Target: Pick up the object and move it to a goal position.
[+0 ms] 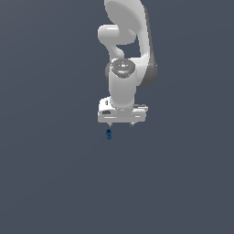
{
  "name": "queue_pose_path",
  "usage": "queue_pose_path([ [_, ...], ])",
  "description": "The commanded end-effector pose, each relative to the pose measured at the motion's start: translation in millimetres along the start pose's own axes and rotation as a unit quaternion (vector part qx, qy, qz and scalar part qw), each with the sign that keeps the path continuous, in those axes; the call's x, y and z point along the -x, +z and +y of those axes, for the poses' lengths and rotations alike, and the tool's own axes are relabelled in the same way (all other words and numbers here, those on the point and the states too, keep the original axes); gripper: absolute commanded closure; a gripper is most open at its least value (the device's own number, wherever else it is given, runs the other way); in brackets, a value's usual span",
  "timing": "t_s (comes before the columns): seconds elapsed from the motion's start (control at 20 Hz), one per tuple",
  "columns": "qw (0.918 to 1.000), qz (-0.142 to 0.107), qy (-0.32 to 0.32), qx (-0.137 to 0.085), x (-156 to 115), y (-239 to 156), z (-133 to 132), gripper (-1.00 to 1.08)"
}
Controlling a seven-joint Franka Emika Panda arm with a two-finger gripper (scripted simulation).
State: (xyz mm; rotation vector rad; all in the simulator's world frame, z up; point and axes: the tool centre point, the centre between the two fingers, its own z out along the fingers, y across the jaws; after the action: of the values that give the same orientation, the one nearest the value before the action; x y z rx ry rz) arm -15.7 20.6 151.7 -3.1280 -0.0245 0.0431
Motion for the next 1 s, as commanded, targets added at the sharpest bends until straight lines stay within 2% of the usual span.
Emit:
queue_pose_path([
  [0.0, 1.0, 0.0, 0.0, 0.0, 0, 0, 0, -0.92],
  [0.5, 0.9997, 0.007, 0.02, -0.012, -4, -15, 11, -0.92],
  [0.95, 0.9991, 0.007, 0.041, -0.011, -3, -9, 15, -0.92],
])
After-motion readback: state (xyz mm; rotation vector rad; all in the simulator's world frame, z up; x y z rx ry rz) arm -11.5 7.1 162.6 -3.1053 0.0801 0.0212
